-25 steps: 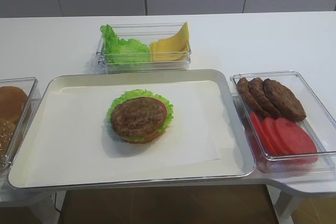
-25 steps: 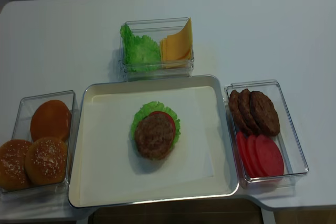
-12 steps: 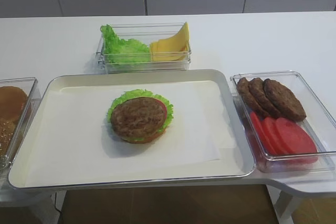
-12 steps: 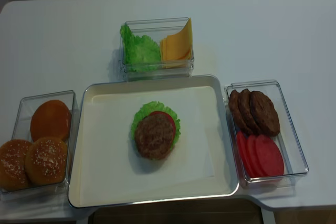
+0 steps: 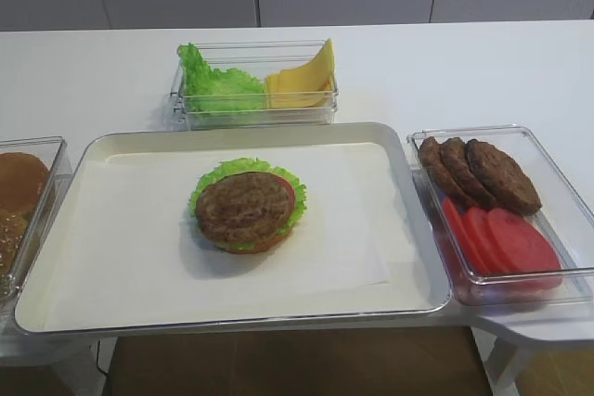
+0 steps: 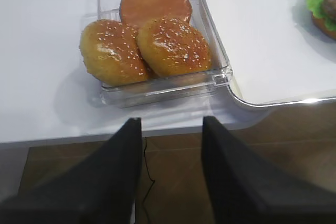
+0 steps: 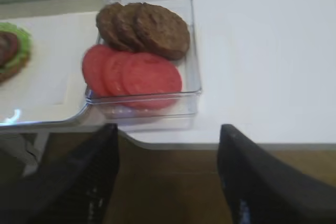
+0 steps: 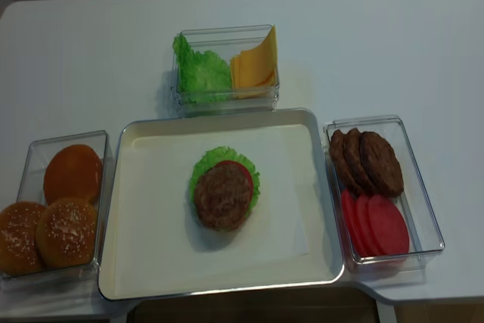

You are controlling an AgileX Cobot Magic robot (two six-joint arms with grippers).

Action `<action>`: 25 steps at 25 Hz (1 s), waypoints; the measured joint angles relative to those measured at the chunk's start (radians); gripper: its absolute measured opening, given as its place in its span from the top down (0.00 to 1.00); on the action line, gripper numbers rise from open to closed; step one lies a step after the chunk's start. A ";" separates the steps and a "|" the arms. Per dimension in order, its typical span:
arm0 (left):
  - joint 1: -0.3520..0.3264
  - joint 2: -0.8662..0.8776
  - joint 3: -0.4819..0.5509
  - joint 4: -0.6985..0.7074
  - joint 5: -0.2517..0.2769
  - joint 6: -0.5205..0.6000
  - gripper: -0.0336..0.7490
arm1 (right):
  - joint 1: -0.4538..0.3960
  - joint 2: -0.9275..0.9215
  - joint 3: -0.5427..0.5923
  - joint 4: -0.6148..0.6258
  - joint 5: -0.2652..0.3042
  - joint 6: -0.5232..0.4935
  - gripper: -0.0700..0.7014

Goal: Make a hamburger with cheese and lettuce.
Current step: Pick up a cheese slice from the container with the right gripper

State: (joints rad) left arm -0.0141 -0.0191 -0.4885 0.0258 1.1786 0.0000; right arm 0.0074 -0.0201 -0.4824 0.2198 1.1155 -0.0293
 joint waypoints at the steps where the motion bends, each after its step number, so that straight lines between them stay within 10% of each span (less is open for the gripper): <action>1: 0.000 0.000 0.000 0.000 0.000 0.000 0.59 | 0.000 0.008 -0.008 0.024 -0.011 0.011 0.33; 13: 0.000 0.000 0.000 0.000 0.000 0.000 0.59 | 0.000 0.470 -0.170 0.309 -0.235 -0.068 0.33; 25: 0.000 0.000 0.000 0.000 0.000 0.000 0.59 | 0.000 1.080 -0.436 0.644 -0.283 -0.370 0.36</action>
State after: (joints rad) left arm -0.0141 -0.0191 -0.4885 0.0258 1.1786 0.0000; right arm 0.0074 1.0602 -0.9186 0.8636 0.8327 -0.3991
